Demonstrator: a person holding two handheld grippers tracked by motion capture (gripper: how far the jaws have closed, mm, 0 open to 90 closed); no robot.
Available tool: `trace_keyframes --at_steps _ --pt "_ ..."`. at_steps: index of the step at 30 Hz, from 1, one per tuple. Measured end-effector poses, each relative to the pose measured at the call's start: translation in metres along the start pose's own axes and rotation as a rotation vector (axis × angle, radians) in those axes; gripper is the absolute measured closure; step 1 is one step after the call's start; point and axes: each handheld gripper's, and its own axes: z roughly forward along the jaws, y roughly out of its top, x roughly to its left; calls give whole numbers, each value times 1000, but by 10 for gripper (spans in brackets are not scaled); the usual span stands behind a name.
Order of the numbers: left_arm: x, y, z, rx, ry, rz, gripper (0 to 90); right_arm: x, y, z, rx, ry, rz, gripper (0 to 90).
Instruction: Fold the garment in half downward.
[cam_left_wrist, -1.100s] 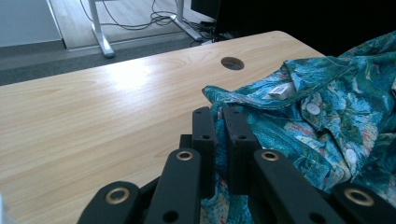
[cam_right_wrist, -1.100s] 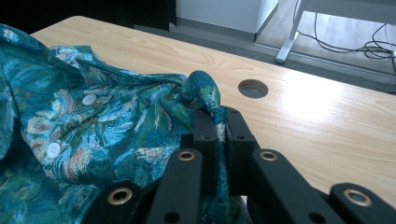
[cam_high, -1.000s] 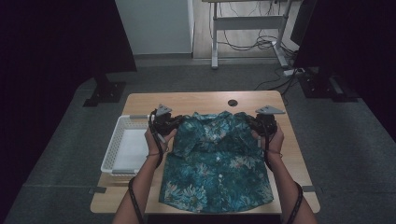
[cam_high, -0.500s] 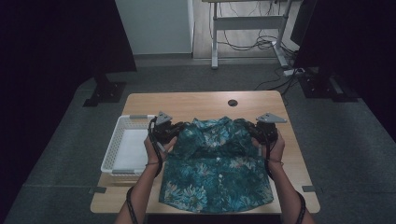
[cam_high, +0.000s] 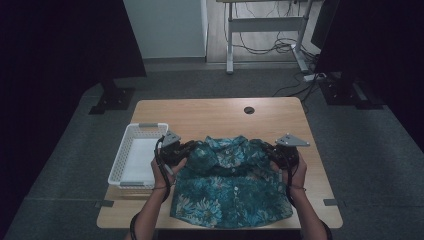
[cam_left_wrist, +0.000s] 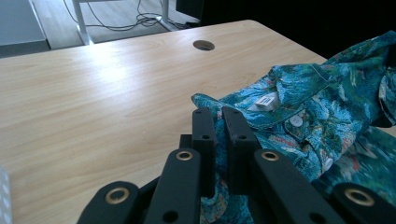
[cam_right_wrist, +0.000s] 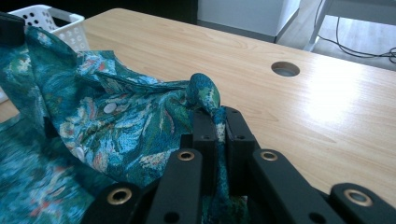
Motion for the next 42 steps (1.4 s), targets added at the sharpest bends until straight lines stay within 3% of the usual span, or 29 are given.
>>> trace_keyframes --at_steps 9,24,33,42 --pt "-8 -19 -11 7 -27 7 841 9 -14 -15 0 14 -15 849" --pt "-25 -67 -17 81 -48 26 833 17 -71 -14 83 31 26 846" --pt "-22 -95 -19 134 -33 -14 826 17 -92 -15 145 24 42 843" --pt "-20 -105 -17 168 -24 -22 818 16 -101 -12 195 17 50 839"
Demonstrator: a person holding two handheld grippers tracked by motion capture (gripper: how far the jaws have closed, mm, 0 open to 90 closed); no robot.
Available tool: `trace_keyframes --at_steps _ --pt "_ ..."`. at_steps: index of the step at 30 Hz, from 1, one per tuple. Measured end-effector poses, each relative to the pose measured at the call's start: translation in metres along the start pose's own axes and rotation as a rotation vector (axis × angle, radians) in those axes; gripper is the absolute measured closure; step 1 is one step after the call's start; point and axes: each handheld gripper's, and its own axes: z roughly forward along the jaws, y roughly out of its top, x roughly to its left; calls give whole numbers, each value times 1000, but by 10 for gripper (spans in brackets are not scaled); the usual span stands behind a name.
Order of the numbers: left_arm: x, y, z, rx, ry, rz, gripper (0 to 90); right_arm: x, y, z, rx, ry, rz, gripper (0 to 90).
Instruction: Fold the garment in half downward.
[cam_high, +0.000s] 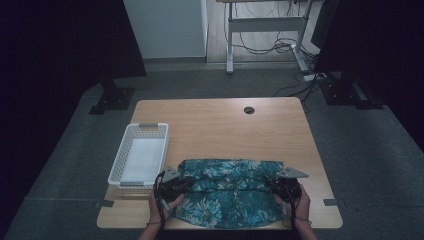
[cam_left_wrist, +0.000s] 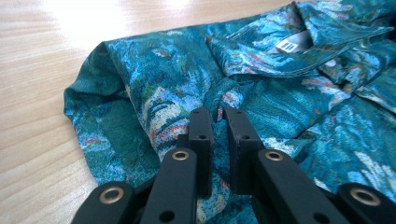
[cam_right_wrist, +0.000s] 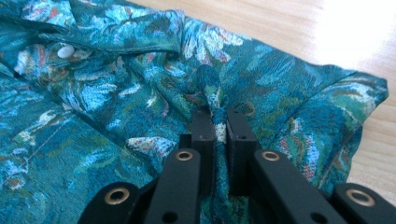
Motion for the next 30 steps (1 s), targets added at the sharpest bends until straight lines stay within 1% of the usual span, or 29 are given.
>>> trace_keyframes --at_steps 5,7,11,19,24,30 --pt "3 -3 5 18 1 -14 815 0 -2 5 19 -4 5 837" --pt "3 -3 5 14 5 -15 814 -1 -2 7 26 -3 9 836" --pt "3 -1 8 35 12 -25 812 -2 -1 10 35 -3 13 836" --pt "7 2 12 55 2 -46 811 -6 1 13 36 -2 25 836" --pt "9 7 16 69 2 -54 810 -7 3 15 36 -17 18 836" --pt "8 9 21 55 9 -88 805 -9 5 16 36 -29 12 835"
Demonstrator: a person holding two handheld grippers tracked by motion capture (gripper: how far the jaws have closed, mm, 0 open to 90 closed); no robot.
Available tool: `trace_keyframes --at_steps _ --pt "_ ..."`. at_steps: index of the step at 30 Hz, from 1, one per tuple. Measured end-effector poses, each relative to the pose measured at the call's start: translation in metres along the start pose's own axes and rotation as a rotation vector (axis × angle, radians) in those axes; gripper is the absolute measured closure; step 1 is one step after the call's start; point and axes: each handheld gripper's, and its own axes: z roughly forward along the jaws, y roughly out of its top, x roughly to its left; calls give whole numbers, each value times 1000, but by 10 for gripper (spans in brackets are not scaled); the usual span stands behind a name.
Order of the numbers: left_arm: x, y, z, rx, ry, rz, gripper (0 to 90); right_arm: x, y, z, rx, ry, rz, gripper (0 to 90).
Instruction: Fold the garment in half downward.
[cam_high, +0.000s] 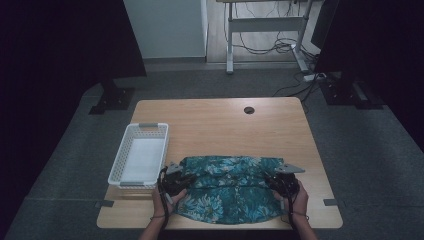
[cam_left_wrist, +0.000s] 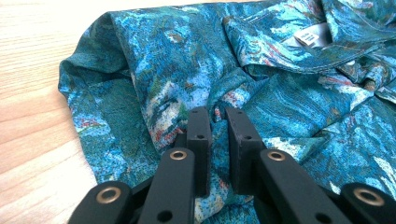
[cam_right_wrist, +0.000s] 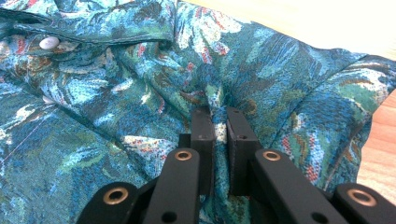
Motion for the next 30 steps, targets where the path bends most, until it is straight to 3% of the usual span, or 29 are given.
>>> trace_keyframes --at_steps 6,9,23,25,26,27,28,30 --pt "-2 6 7 5 10 7 806 -6 3 2 4 -13 8 834" --pt "0 10 11 5 14 0 806 -7 6 4 13 -26 -5 833" --pt "3 16 18 -5 12 -26 790 -17 11 10 3 -27 22 817" --pt "-1 16 17 -9 23 1 740 -16 11 9 8 -39 25 728" --pt "-1 16 17 -9 23 1 691 -16 11 9 8 -39 25 728" --pt "-4 16 15 -22 39 28 691 -15 11 8 7 -52 27 605" --pt "-6 16 14 -27 40 34 618 -14 10 7 -1 -67 27 517" --pt "-10 17 11 -43 52 44 553 -13 8 4 -20 -52 31 454"
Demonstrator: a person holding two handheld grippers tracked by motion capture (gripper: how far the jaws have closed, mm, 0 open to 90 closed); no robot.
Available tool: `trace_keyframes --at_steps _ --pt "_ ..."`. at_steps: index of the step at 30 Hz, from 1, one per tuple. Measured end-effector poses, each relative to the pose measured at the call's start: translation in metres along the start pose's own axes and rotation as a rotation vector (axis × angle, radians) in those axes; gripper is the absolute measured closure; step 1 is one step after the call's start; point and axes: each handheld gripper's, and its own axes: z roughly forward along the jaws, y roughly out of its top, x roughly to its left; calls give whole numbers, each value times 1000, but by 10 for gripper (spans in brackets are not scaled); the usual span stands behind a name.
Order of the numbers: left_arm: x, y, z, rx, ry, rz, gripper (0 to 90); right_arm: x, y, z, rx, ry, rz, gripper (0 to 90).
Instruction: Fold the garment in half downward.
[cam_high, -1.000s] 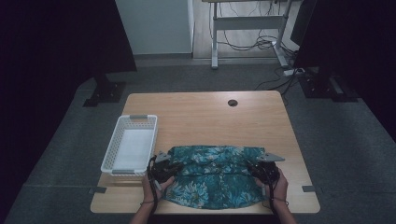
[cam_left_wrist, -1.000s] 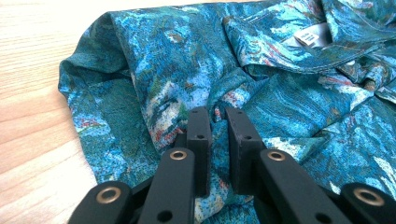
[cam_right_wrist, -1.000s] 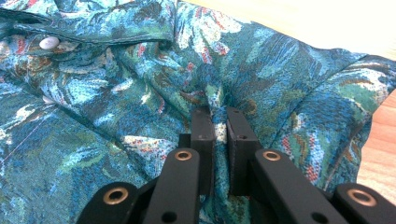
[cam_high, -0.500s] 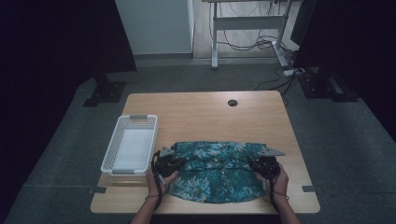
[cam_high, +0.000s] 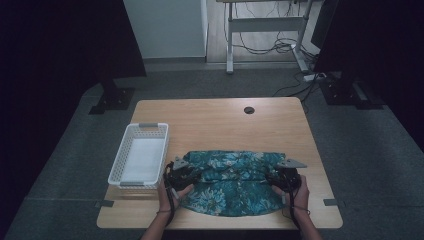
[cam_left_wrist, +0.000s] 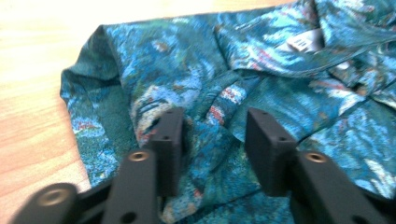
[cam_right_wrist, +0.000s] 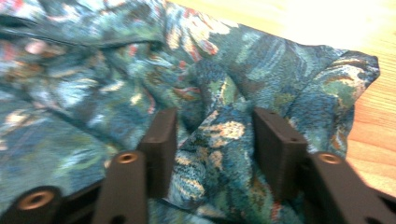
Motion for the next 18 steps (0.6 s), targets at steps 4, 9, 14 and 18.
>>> trace_keyframes --at_steps 4,9,14,18 --pt "-4 3 -6 -17 5 14 500 3 -2 -7 -13 8 -6 356" --pt "-8 11 -20 -73 12 13 458 6 -6 -22 -48 37 6 318" --pt "-11 16 -28 -100 2 18 457 9 -9 -32 -74 54 9 310" --pt "-17 23 -22 -91 -5 36 456 13 -12 -37 -83 63 4 310"
